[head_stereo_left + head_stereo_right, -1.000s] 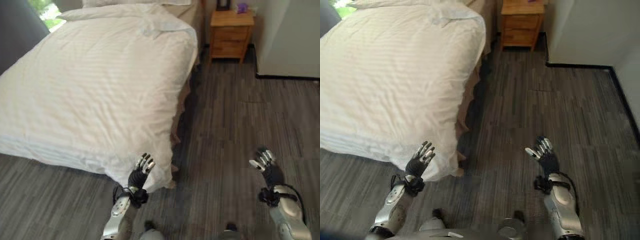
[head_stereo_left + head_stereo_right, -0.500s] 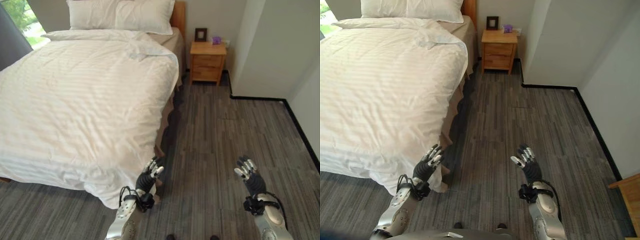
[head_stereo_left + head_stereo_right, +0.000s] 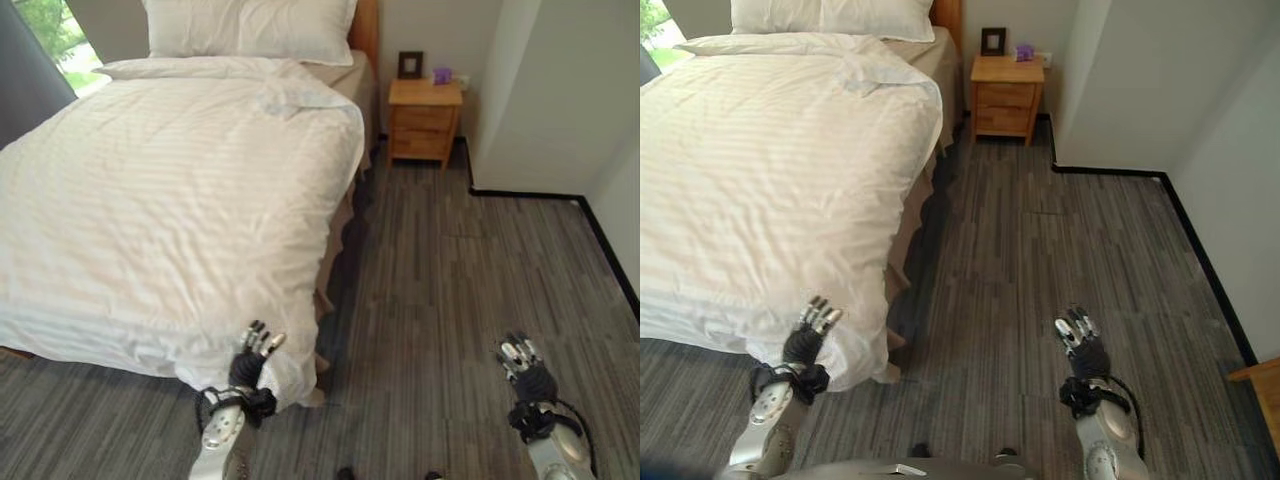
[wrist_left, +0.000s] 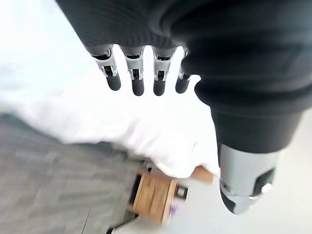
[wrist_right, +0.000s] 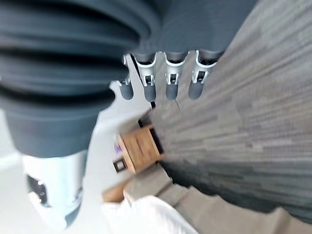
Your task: Making the bed.
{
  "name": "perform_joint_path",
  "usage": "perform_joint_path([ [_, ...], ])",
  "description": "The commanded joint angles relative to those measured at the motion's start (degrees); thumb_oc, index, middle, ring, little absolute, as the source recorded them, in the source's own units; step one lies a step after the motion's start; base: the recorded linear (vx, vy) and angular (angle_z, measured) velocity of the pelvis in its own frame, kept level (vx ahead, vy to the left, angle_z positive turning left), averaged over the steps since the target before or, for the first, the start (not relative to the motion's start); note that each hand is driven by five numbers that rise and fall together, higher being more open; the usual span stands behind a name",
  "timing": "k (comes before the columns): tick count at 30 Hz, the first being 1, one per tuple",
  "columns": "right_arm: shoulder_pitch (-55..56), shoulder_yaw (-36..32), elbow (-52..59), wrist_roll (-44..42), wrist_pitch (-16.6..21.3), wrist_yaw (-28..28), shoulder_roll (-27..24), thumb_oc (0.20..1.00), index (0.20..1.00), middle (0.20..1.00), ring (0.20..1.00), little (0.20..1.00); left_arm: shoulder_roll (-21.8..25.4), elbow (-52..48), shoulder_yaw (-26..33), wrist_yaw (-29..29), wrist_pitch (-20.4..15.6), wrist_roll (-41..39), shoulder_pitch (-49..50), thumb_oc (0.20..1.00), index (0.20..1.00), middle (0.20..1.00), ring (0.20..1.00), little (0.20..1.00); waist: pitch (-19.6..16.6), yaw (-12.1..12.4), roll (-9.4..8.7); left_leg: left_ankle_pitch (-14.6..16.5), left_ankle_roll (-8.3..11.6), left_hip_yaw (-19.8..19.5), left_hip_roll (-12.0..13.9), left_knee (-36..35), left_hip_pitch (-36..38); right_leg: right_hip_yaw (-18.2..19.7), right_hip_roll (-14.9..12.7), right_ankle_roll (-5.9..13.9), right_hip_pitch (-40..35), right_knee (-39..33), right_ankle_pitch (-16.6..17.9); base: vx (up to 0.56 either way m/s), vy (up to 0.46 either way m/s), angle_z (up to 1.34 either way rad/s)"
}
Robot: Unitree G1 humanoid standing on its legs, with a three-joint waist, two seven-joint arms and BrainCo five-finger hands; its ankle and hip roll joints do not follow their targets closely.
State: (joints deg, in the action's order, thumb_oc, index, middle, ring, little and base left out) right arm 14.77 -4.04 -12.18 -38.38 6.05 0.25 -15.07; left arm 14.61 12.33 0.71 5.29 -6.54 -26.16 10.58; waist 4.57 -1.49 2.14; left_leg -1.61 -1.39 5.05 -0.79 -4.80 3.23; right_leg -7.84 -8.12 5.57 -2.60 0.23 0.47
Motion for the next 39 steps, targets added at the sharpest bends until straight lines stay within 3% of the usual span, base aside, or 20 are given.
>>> perform_joint_path([
  [1,-3.2,1.4,2.9,3.0,1.6,0.7,-1.2,1.0,1.0,1.0,1.0,1.0,2.3,-2.5,3.2,0.7,-2.0,2.4,-1.9,1.0,1.0,1.0,1.0,1.0,-0.1,0.6,-2.76,1.1,2.75,-1.1,3.1,2.9,-1.4,-1.3,-0.1,0.68,0.8,0.5,0.4,0.03,0.121,-0.03],
  [10,-4.7,3.4,1.7,3.9,1.6,3.2,-0.7,1.0,1.0,1.0,1.0,1.0,4.1,-3.4,1.2,-4.6,-2.6,-1.2,-1.6,1.0,1.0,1.0,1.0,1.0,0.5,1.7,-3.71,2.9,0.7,-0.1,1.4,3.2,-0.6,-0.3,-2.5,2.85,1.3,2.4,1.7,0.04,0.115,-0.06],
  [13,-4.8,3.1,2.0,7.2,2.1,3.2,-1.5,1.0,1.0,1.0,1.0,1.0,4.9,-2.1,1.5,-5.6,-3.1,-2.8,-2.9,1.0,1.0,1.0,1.0,1.0,1.7,1.4,-3.89,3.4,-0.28,0.3,1.2,3.6,-0.7,1.3,-3.1,3.8,4.7,9.6,3.3,0.02,0.101,-0.19],
  [14,-5.0,2.9,2.1,7.6,2.1,2.8,-1.5,1.0,1.0,1.0,1.0,1.0,5.1,-2.0,1.5,-5.4,-3.3,-2.8,-3.4,1.0,1.0,1.0,1.0,1.0,2.6,1.1,-3.96,3.7,-0.82,0.5,1.0,3.6,-0.3,1.8,-3.5,4.14,7.2,13.8,5.6,0.03,0.218,-0.31],
  [15,-4.9,2.3,2.6,6.2,2.7,2.2,-0.5,1.0,1.0,1.0,1.0,1.0,5.6,-2.2,1.8,-4.9,-3.2,-2.2,-3.9,1.0,1.0,1.0,1.0,1.0,4.1,0.6,-2.99,4.1,-1.84,1.7,1.5,3.6,0.5,1.0,-4.0,4.62,10.6,22.9,8.0,0.01,0.176,-0.35],
  [17,-5.0,2.2,2.4,5.7,2.8,2.0,0.0,1.0,1.0,1.0,1.0,1.0,5.8,-2.2,1.8,-4.8,-3.2,-2.0,-3.9,1.0,1.0,1.0,1.0,1.0,4.7,0.6,-2.77,4.7,-2.02,2.2,1.6,3.4,1.4,0.4,-4.5,4.57,13.2,26.1,8.3,0.06,0.113,-0.42],
  [18,-5.0,2.2,2.4,5.7,2.8,2.0,0.0,1.0,1.0,1.0,1.0,1.0,5.8,-2.2,1.8,-4.8,-3.2,-2.0,-3.9,1.0,1.0,1.0,1.0,1.0,4.7,0.6,-2.79,4.7,-2.02,2.2,1.6,3.4,1.4,0.4,-4.5,4.57,13.2,26.1,8.3,0.23,0.065,-0.22],
  [19,-5.0,2.2,2.4,4.3,2.6,1.8,0.9,1.0,1.0,1.0,1.0,1.0,5.9,-1.9,2.3,-4.5,-3.3,-2.3,-4.0,1.0,1.0,1.0,1.0,1.0,5.1,-0.3,-2.87,5.8,-1.23,3.7,2.2,2.3,3.9,-3.2,-6.2,5.01,16.2,23.9,8.7,0.3,-0.01,-0.26],
  [20,-4.7,2.0,2.5,3.3,2.7,1.8,1.1,1.0,1.0,1.0,1.0,1.0,5.9,-2.2,2.6,-4.7,-3.4,-2.5,-3.8,1.0,1.0,1.0,1.0,1.0,5.2,-0.8,-2.98,6.3,-0.56,3.9,2.5,2.0,5.1,-4.3,-6.0,4.82,16.8,20.5,8.5,0.56,-0.102,-0.33],
  [21,-3.7,1.3,3.1,2.6,2.8,2.1,1.2,1.0,1.0,1.0,1.0,1.0,6.2,-1.9,2.7,-5.0,-3.5,-2.8,-3.9,1.0,1.0,1.0,1.0,1.0,5.0,-2.5,-3.71,7.6,0.85,3.2,2.7,1.6,7.1,-3.9,-4.7,4.76,17.9,12.4,8.2,0.39,-0.123,-0.41],
  [24,-3.2,1.2,3.8,2.5,3.1,2.0,0.9,1.0,1.0,1.0,1.0,1.0,6.7,-1.5,2.1,-5.2,-3.4,-2.0,-4.7,1.0,1.0,1.0,1.0,1.0,5.0,-4.0,-4.05,8.8,2.65,2.8,4.1,0.7,9.9,-3.7,-3.7,5.47,19.0,3.9,10.6,0.42,-0.17,0.11],
  [25,-3.2,1.4,4.3,2.3,3.3,1.9,0.9,1.0,1.0,1.0,1.0,1.0,7.1,-0.9,0.8,-4.7,-3.5,-0.8,-6.5,1.0,1.0,1.0,1.0,1.0,4.6,-5.4,-4.02,9.8,4.01,2.6,5.9,0.3,12.6,-2.4,-3.5,6.31,20.3,0.9,12.6,0.55,-0.247,0.17],
  [29,-2.3,1.5,5.2,3.6,3.1,2.7,0.1,1.0,1.0,1.0,1.0,1.0,6.1,0.1,-0.6,-5.2,-3.7,-0.8,-7.5,1.0,1.0,1.0,1.0,1.0,3.1,-6.2,-3.52,8.9,5.53,1.0,8.3,2.4,14.4,-1.6,-1.7,4.84,19.3,3.8,11.1,0.39,-0.185,0.37],
  [30,-2.5,1.6,4.8,4.2,3.3,2.6,-0.4,1.0,1.0,1.0,1.0,1.0,5.7,0.0,-0.6,-5.2,-3.9,-1.1,-7.3,1.0,1.0,1.0,1.0,1.0,2.6,-6.3,-3.08,7.0,6.09,0.5,9.6,5.1,13.9,-2.0,-0.8,3.95,18.9,4.8,10.5,0.29,-0.189,0.4],
  [32,-3.8,1.7,4.7,2.4,3.9,2.2,-1.5,1.0,1.0,1.0,1.0,1.0,4.3,-0.2,-0.7,-5.1,-3.9,-4.0,-7.6,1.0,1.0,1.0,1.0,1.0,2.5,-6.1,-2.54,-1.2,7.03,-0.5,12.5,19.5,8.9,-3.0,1.9,0.56,15.9,5.4,7.6,0.44,-0.467,0.27],
  [33,-4.3,1.6,4.8,0.8,4.4,2.5,-2.6,1.0,1.0,1.0,1.0,1.0,3.9,-1.0,-0.9,-5.8,-3.5,-5.1,-7.2,1.0,1.0,1.0,1.0,1.0,3.7,-4.8,-4.46,-6.2,5.99,-0.9,13.2,39.7,-0.1,-3.8,2.7,-3.14,11.5,4.3,4.9,0.45,-0.677,0.32],
  [34,-4.4,1.2,4.7,1.3,4.4,2.2,-3.8,1.0,1.0,1.0,1.0,1.0,3.9,-1.6,-0.9,-6.1,-3.4,-6.2,-7.3,1.0,1.0,1.0,1.0,1.0,5.1,-3.6,-5.28,-6.8,5.5,-1.0,13.1,46.4,-4.4,-3.8,3.3,-4.9,9.2,3.8,3.4,0.33,-0.536,0.33],
  [36,-4.9,1.0,4.2,1.5,4.5,1.4,-4.6,1.0,1.0,1.0,1.0,1.0,3.5,-1.7,-1.3,-6.0,-3.4,-7.3,-7.3,1.0,1.0,1.0,1.0,1.0,6.5,-2.4,-6.03,-5.4,4.92,-1.1,12.0,49.7,-7.5,-4.1,3.4,-5.53,7.5,3.5,2.3,0.2,-0.238,0.01],
  [37,-5.7,0.4,3.6,1.5,4.4,0.7,-5.2,1.0,1.0,1.0,1.0,1.0,3.0,-1.7,-1.6,-6.1,-3.5,-8.5,-7.7,1.0,1.0,1.0,1.0,1.0,6.9,-1.6,-6.45,-3.9,4.6,-0.8,10.6,48.7,-10.8,-4.2,3.1,-5.3,5.7,2.7,1.8,0.37,-0.244,-0.22],
  [39,-6.6,-0.5,2.8,0.9,4.5,-0.2,-5.5,1.0,1.0,1.0,1.0,1.0,2.2,-1.3,-1.8,-6.3,-3.4,-9.6,-7.5,1.0,1.0,1.0,1.0,1.0,7.3,0.1,-6.53,-2.1,4.85,1.2,10.6,47.5,-16.8,-3.9,3.0,-4.89,2.3,1.1,0.8,0.39,-0.132,0.01],
])
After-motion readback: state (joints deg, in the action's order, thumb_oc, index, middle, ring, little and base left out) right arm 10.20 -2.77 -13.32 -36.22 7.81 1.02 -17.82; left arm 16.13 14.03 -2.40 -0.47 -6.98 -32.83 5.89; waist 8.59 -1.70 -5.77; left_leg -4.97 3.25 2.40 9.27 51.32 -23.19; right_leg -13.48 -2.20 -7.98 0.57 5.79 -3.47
